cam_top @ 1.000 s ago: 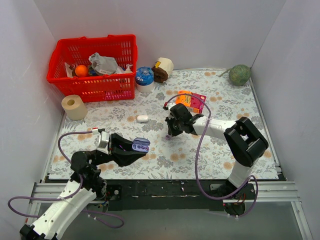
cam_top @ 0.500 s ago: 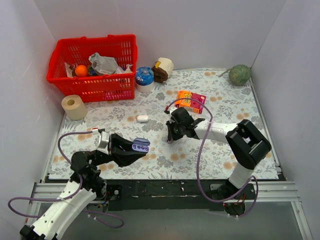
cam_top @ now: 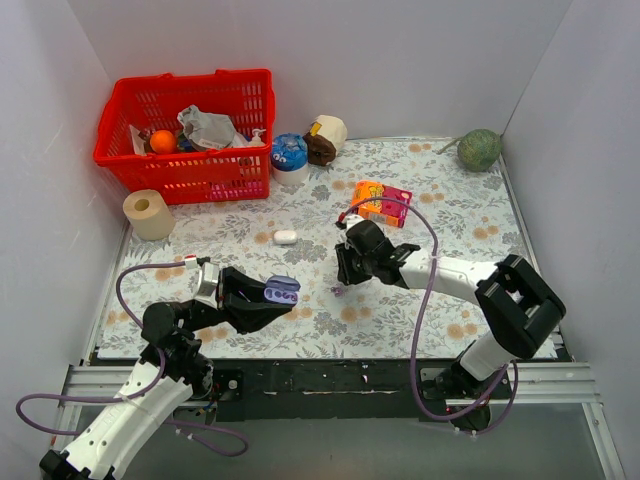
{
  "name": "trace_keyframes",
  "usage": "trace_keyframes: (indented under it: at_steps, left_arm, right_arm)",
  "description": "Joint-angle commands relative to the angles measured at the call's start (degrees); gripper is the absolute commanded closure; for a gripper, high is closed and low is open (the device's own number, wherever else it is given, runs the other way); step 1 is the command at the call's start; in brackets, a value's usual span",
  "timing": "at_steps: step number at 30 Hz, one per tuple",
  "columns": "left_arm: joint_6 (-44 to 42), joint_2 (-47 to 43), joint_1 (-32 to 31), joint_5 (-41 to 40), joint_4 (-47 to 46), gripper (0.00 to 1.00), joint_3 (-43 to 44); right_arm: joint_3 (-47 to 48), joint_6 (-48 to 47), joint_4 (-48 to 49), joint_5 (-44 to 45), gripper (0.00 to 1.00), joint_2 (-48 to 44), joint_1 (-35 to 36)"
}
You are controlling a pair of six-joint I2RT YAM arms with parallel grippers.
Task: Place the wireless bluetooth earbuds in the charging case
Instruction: Pick up the earbud from the center of the board.
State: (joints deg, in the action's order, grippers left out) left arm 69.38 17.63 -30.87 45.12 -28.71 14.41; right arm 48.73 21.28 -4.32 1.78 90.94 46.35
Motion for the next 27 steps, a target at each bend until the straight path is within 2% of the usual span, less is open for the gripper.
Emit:
trace_keyframes:
  at_steps: [1,7,12,16,27]
  left_arm:
    - [-0.1,-0.1,-0.1,-0.9,-0.5,1.00,1.0]
    - [-0.2,-0.6,-0.1,-1.3,-0.8,1.00,0.3]
    - [0.0,-0.8,-0.2,-1.5,-0.7,1.00,-0.2]
    - [0.1,-1.4,-0.2,-1.6,-0.6,1.00,-0.3]
    - [0.2,-1.7,-0.1,-1.7,-1.0,1.00,-0.5]
  right_arm:
    - [0.7,2.9,-0.5,5.5,0.63,-5.9,-0.4]
    - [0.8,11.1,-3.3,-1.3,0.61,-6.0,-0.8]
    - [-4.5,22.1,-0.9,-4.4,0.52,-7.5,-0.8]
    - [-5.7,25.1,-0.4,-4.2,0.49,-7.8,-0.8]
    - [-5.2,28.7,0.5,-3.9,0.48,-3.6,-0.3]
